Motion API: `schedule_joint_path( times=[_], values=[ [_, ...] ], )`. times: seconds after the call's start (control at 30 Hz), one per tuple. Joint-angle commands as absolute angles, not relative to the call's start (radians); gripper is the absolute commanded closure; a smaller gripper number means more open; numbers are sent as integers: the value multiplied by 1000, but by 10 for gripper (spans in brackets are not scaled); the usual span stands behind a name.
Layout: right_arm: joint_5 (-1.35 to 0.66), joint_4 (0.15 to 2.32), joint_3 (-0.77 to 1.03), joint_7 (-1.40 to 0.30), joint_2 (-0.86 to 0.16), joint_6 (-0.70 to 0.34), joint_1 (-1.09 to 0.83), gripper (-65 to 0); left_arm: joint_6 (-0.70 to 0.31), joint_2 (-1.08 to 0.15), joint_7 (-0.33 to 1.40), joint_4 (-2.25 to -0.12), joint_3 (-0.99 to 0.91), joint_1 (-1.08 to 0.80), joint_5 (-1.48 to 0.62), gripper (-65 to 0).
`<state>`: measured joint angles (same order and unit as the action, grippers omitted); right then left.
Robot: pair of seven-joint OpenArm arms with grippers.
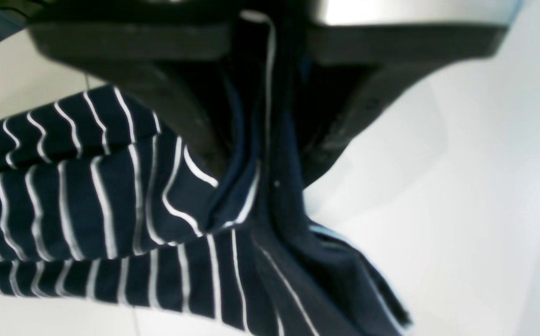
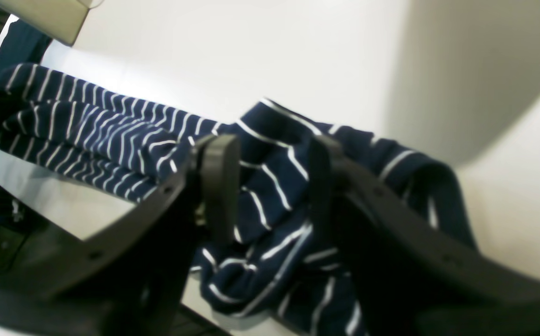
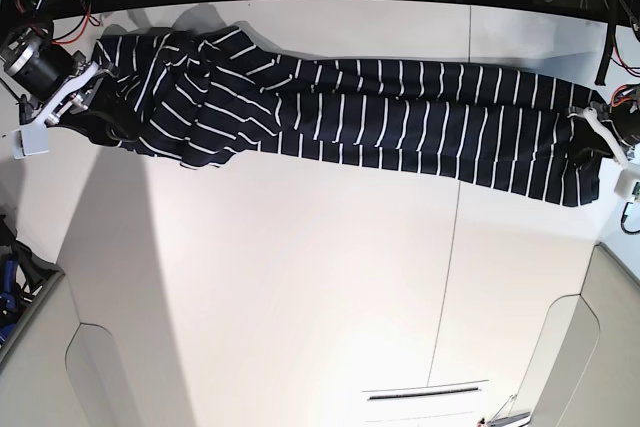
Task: Fold the T-shirt properly
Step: 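Grasp both ends of the striped strip with both grippers, then lift one strip end with the left gripper and fold it toward the right gripper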
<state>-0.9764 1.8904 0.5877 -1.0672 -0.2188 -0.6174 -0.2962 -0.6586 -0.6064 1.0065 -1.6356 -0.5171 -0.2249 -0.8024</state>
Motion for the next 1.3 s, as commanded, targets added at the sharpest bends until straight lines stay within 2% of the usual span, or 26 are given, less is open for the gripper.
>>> schedule_joint_path(
  times=[0.0, 0.33, 0.6, 0.83, 0.93, 1.03, 1.1, 1.27],
  values=[
    [-994, 1907, 596, -1043, -232, -621, -291, -246, -658, -629, 994, -1676, -526, -216, -820, 0],
    [-983, 1907, 622, -1025, -232, -617, -291, -246, -670, -553, 1089, -1934, -442, -219, -932, 0],
    [-949, 1907, 623, -1025, -233, -613, -291, -246, -670, -451, 1042, -1954, -187, -213, -879, 0],
    [-950, 1907, 684, -1025, -232, -611, -291, -246, -670, -311, 1026, -1952, -88, -214, -774, 0],
    [-949, 1907, 735, -1025, -232, -609, -292, -252, -669, -281, 997, -1937, -83, -214, -744, -167],
    [-934, 1903, 773, -1024, -233, -609, -292, -356, -669, -264, 986, -1912, -82, -214, -759, -333],
    [-906, 1898, 779, -1020, -233, -607, -292, -423, -669, -260, 986, -1897, -78, -215, -801, -361],
    [-875, 1826, 778, -1018, -232, -605, -292, -429, -670, -260, 987, -1889, -48, -216, -833, -361]
  ],
)
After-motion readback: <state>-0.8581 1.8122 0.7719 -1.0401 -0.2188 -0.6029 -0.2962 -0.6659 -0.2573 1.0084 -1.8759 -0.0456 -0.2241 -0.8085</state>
